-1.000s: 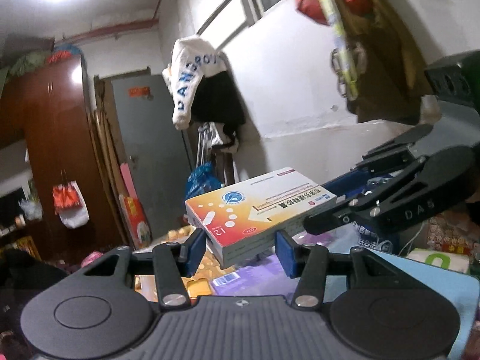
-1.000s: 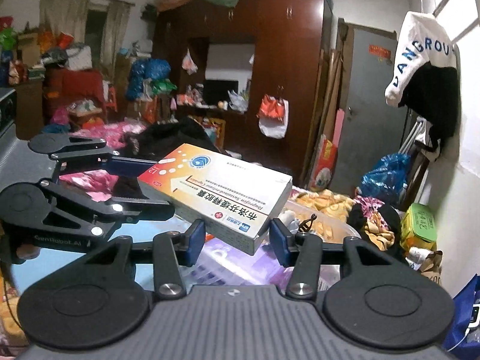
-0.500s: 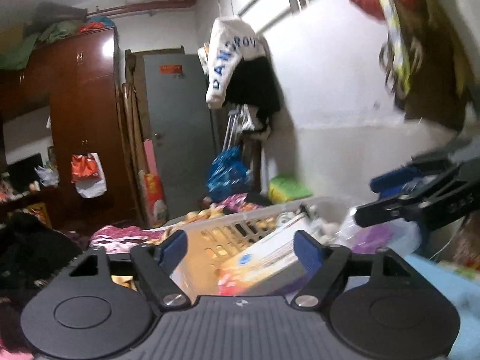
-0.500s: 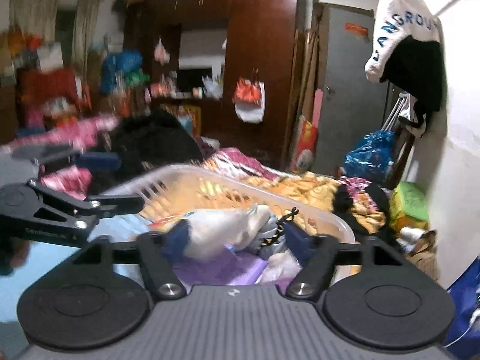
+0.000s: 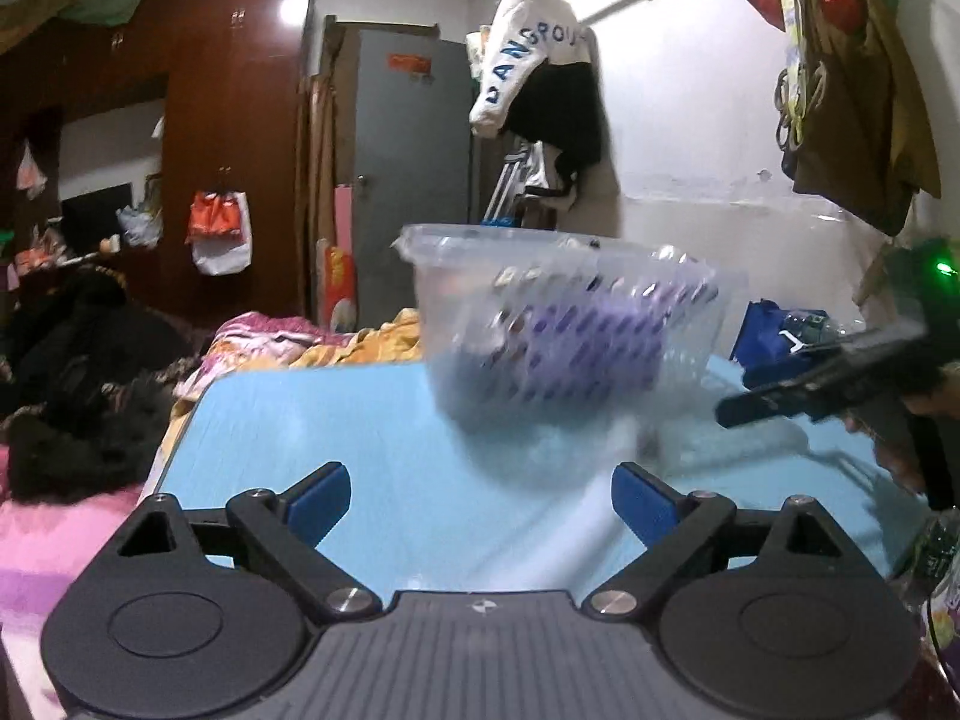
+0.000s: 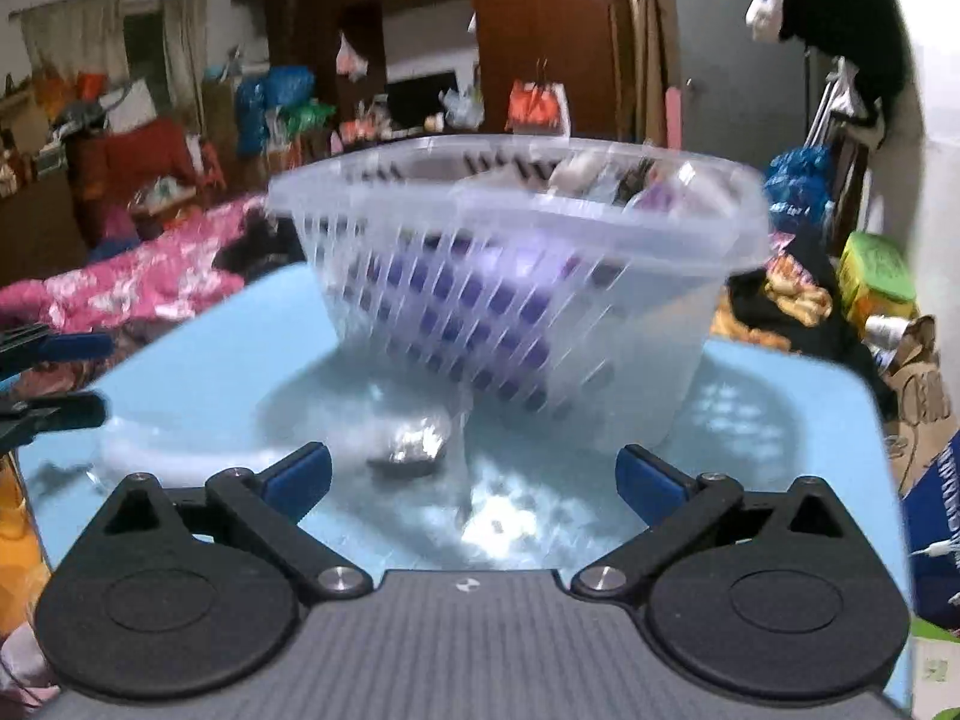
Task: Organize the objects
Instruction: 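Close both grippers together on the clear plastic bag on the table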
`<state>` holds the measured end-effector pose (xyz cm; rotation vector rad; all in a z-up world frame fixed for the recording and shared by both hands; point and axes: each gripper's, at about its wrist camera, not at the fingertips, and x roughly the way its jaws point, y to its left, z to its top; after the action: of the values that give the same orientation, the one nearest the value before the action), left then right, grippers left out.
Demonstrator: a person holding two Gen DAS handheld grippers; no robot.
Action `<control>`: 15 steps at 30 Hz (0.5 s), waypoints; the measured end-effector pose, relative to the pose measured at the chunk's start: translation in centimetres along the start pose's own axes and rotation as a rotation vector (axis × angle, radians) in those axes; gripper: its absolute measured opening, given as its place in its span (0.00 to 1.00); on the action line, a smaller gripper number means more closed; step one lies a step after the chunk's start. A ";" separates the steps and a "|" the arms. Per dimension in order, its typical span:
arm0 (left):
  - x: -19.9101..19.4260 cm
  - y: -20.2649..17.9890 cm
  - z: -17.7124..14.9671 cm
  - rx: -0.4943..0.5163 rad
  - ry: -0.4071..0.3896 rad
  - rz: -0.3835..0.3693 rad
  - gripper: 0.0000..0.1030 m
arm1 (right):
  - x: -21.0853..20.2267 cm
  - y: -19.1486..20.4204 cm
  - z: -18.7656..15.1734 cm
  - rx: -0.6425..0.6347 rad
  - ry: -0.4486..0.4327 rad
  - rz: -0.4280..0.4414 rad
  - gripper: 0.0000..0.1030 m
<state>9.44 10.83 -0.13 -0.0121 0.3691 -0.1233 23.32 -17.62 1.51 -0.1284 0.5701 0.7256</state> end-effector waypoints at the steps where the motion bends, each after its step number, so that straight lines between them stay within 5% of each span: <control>1: -0.4 0.3 -0.4 -0.011 0.004 0.003 0.93 | 0.1 -0.2 -0.3 0.010 0.004 0.009 1.00; 6: -0.7 0.4 -2.4 -0.021 0.040 -0.002 0.93 | 1.5 -0.9 -0.3 0.106 0.021 0.076 0.98; 15: 0.6 -0.7 -4.3 0.005 0.062 -0.035 0.91 | 3.2 -0.3 -0.5 0.117 0.069 0.097 0.76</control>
<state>8.35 10.10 -4.33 -0.0100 0.4308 -0.1594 25.24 -16.06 -0.62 -0.0171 0.6867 0.7824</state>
